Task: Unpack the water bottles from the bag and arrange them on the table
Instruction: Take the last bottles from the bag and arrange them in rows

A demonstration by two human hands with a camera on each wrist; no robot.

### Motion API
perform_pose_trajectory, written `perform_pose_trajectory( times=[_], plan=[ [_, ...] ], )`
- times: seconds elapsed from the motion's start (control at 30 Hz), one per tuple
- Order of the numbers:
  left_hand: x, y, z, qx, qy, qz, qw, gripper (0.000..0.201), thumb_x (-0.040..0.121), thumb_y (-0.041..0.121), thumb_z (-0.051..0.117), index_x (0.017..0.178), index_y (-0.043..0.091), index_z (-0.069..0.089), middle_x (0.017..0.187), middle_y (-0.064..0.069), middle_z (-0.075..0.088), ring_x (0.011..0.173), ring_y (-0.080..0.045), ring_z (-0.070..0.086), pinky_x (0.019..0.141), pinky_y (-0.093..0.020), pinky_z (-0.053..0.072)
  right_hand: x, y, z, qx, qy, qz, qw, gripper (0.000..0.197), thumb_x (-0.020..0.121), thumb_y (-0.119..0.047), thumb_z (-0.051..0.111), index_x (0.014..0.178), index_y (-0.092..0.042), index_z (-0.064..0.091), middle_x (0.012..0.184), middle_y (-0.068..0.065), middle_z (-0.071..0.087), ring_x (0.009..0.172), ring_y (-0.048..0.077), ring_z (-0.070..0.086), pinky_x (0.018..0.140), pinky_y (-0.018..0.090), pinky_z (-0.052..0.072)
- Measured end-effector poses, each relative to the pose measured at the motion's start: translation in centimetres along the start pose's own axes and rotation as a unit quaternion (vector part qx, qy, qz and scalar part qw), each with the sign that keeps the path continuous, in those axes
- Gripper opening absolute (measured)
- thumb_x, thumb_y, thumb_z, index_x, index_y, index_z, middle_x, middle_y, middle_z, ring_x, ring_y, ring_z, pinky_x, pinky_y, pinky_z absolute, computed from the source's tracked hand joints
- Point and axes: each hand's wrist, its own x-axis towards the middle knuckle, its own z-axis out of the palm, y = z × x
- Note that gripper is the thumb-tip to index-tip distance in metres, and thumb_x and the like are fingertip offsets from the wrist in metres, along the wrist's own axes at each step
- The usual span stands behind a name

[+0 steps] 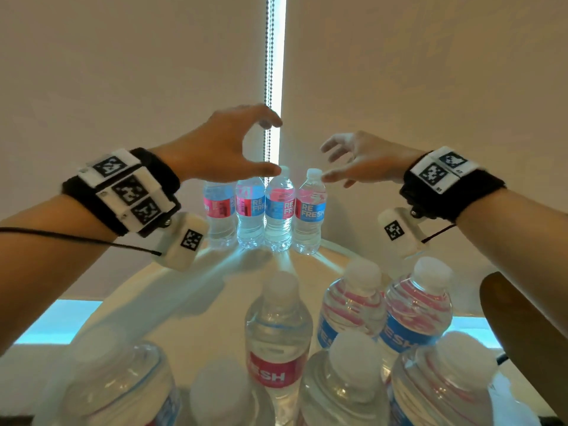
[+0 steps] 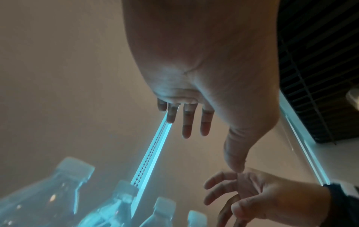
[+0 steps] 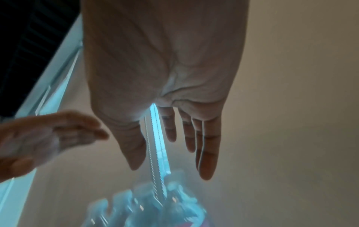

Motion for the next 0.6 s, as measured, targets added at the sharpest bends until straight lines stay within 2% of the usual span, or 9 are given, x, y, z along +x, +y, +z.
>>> perform_pose_trajectory(
  times=[0.07,0.17,0.27,0.37,0.43,0.5,0.57,0.6],
  plan=[
    [-2.2,0.7,-2.0,-0.030,0.006,-0.001,1.000,0.067,0.074,0.057,0.076,0.129,0.025,0.055,0.128,0.005,0.062,0.121,-0.013,0.057,0.105,-0.029,0.039,-1.9,-0.5,-1.1,0.039,0.047,-0.028,0.998,0.046,0.084,-0.026,0.078,0.125,-0.017,0.061,0.123,0.008,0.063,0.081,0.021,0.069,0.076,0.037,0.063],
    [-5.9,2.1,-4.9,-0.082,-0.003,-0.001,0.997,0.056,0.073,0.061,0.069,0.120,0.032,0.060,0.116,0.011,0.069,0.113,-0.004,0.064,0.103,-0.032,0.048,-5.8,-1.4,-2.4,0.089,0.081,-0.063,0.991,0.035,0.086,-0.023,0.075,0.118,-0.013,0.066,0.113,0.006,0.070,0.087,0.025,0.072,0.081,0.043,0.062],
    [-10.2,3.8,-6.9,-0.185,-0.023,-0.011,0.982,0.048,0.075,0.060,0.072,0.111,0.028,0.067,0.106,0.004,0.074,0.103,-0.012,0.071,0.094,-0.033,0.057,-10.2,-2.5,-3.0,0.125,0.071,-0.097,0.985,0.042,0.083,-0.034,0.066,0.116,-0.009,0.066,0.110,0.011,0.072,0.096,0.029,0.072,0.082,0.044,0.062],
    [-14.8,5.3,-7.7,-0.271,-0.029,-0.006,0.962,0.039,0.080,0.056,0.071,0.103,0.024,0.073,0.101,-0.002,0.077,0.099,-0.023,0.073,0.090,-0.028,0.058,-14.1,-2.5,-2.9,0.160,0.030,-0.134,0.978,0.041,0.085,-0.036,0.059,0.116,-0.009,0.067,0.111,0.010,0.073,0.099,0.029,0.072,0.085,0.044,0.060],
    [-17.3,5.9,-7.8,-0.283,-0.037,-0.013,0.958,0.036,0.081,0.056,0.071,0.102,0.027,0.074,0.104,-0.003,0.076,0.102,-0.024,0.073,0.090,-0.028,0.057,-16.1,-1.8,-2.4,0.163,-0.006,-0.154,0.975,0.038,0.087,-0.041,0.063,0.116,-0.016,0.068,0.114,0.006,0.073,0.102,0.026,0.071,0.085,0.037,0.061],
    [-19.5,6.3,-7.6,-0.275,-0.057,-0.026,0.959,0.037,0.080,0.058,0.071,0.105,0.030,0.074,0.109,-0.001,0.075,0.105,-0.024,0.072,0.091,-0.028,0.057,-17.6,-1.0,-1.8,0.148,-0.039,-0.156,0.976,0.038,0.085,-0.048,0.068,0.116,-0.026,0.068,0.118,-0.003,0.072,0.105,0.018,0.071,0.083,0.025,0.059],
    [-21.5,6.7,-7.4,-0.273,-0.075,-0.046,0.958,0.041,0.078,0.059,0.073,0.108,0.032,0.073,0.113,0.000,0.074,0.108,-0.023,0.071,0.091,-0.025,0.056,-18.7,0.0,-1.0,0.140,-0.058,-0.155,0.976,0.033,0.083,-0.035,0.068,0.116,-0.032,0.068,0.120,-0.008,0.071,0.107,0.012,0.070,0.083,0.016,0.056],
    [-22.4,7.0,-7.3,-0.275,-0.083,-0.054,0.956,0.041,0.076,0.058,0.075,0.109,0.033,0.072,0.115,0.000,0.073,0.108,-0.021,0.070,0.090,-0.022,0.055,-19.1,0.5,-0.7,0.139,-0.064,-0.157,0.976,0.033,0.083,-0.027,0.069,0.116,-0.034,0.068,0.122,-0.009,0.070,0.108,0.012,0.070,0.083,0.016,0.056]
  ],
)
